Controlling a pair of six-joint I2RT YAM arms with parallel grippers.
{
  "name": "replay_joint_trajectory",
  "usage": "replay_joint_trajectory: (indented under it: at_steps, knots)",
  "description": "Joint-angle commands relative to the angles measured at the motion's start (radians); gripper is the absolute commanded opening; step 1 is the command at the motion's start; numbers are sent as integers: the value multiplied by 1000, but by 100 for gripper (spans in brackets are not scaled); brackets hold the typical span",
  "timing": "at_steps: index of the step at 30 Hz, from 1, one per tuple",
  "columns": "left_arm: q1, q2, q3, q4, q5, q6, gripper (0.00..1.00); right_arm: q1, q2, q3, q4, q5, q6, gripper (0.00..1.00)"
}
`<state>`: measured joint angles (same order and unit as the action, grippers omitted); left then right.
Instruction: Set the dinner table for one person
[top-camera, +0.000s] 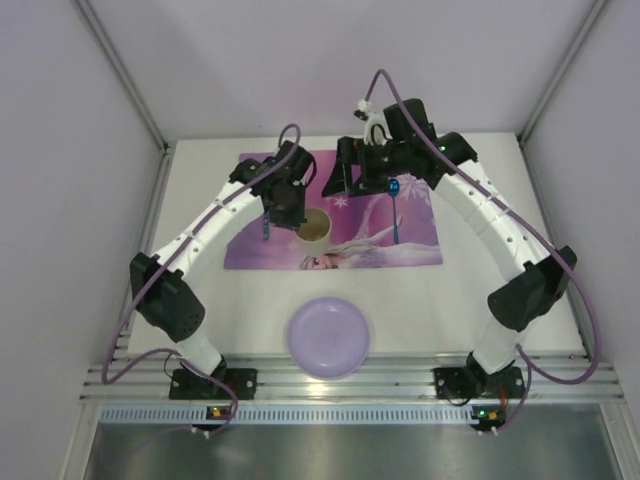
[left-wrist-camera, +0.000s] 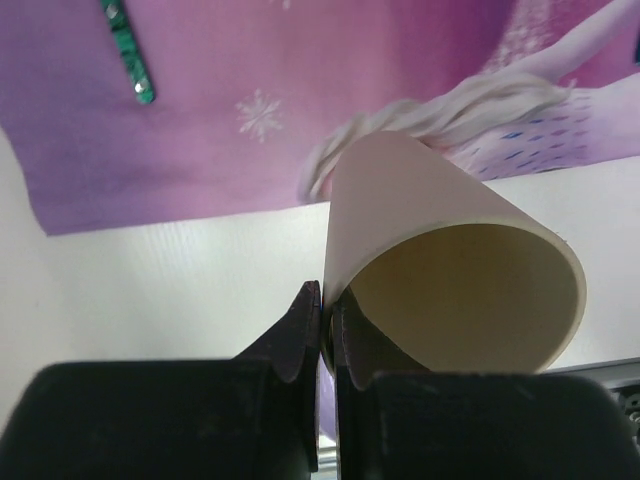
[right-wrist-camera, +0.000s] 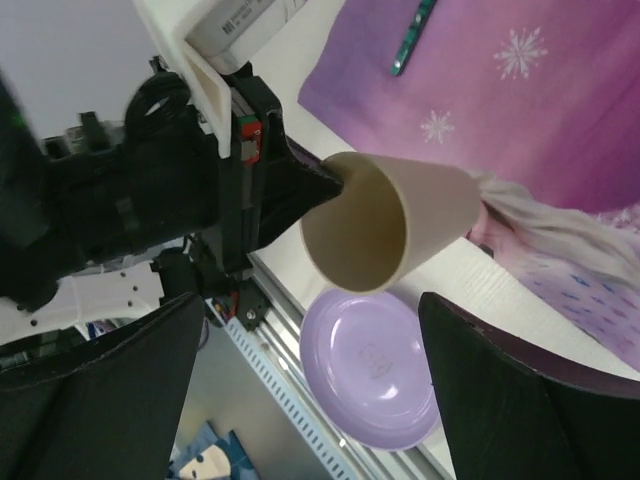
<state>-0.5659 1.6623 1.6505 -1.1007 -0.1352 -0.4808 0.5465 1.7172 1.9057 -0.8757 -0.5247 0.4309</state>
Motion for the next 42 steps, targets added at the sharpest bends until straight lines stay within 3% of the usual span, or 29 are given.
replay_joint_trajectory:
  at_steps: [1, 6, 12, 15, 19, 24, 27, 28, 30, 31, 33, 34, 35, 39, 42]
  knots:
    - [-49, 46, 147, 6, -43, -15, 0, 38, 56, -5, -80, 40, 8, 89]
    - [-75, 102, 239, -2, -53, -33, 0, 38, 55, -103, -98, 97, 2, 83]
    - [-86, 79, 197, -2, -73, -39, 0, 32, 56, -89, -118, 144, -3, 81]
    - [-88, 54, 175, 13, -67, -44, 0, 32, 70, -86, -118, 149, -3, 74]
    - [-92, 34, 184, 13, -49, -48, 0, 36, 84, -85, -117, 230, -4, 48]
    - [-95, 34, 245, 2, -18, -58, 0, 49, 102, -57, -111, 336, -9, 37]
    - [-103, 43, 275, -5, -9, -56, 0, 66, 127, -11, -138, 383, -26, 20]
    - [-103, 48, 281, -10, -6, -56, 0, 70, 131, 1, -146, 400, -30, 9]
    - [-106, 50, 293, -11, -6, -62, 0, 78, 142, 29, -167, 445, -37, 0]
    - [-106, 51, 295, -11, -6, -65, 5, 78, 143, 36, -170, 457, -34, 0]
    - [-107, 51, 293, -13, -18, -82, 27, 72, 147, 49, -186, 503, -34, 0]
    - [-106, 51, 292, -11, -20, -87, 39, 69, 151, 74, -196, 517, -32, 0]
    - [-106, 51, 289, -16, -26, -91, 59, 60, 159, 93, -206, 522, -34, 0]
    - [-106, 39, 292, -57, -122, -110, 74, -40, 231, 225, -264, 540, -23, 0]
    - [-103, -15, 263, -62, -224, -111, 79, -110, 312, 387, -304, 531, -14, 0]
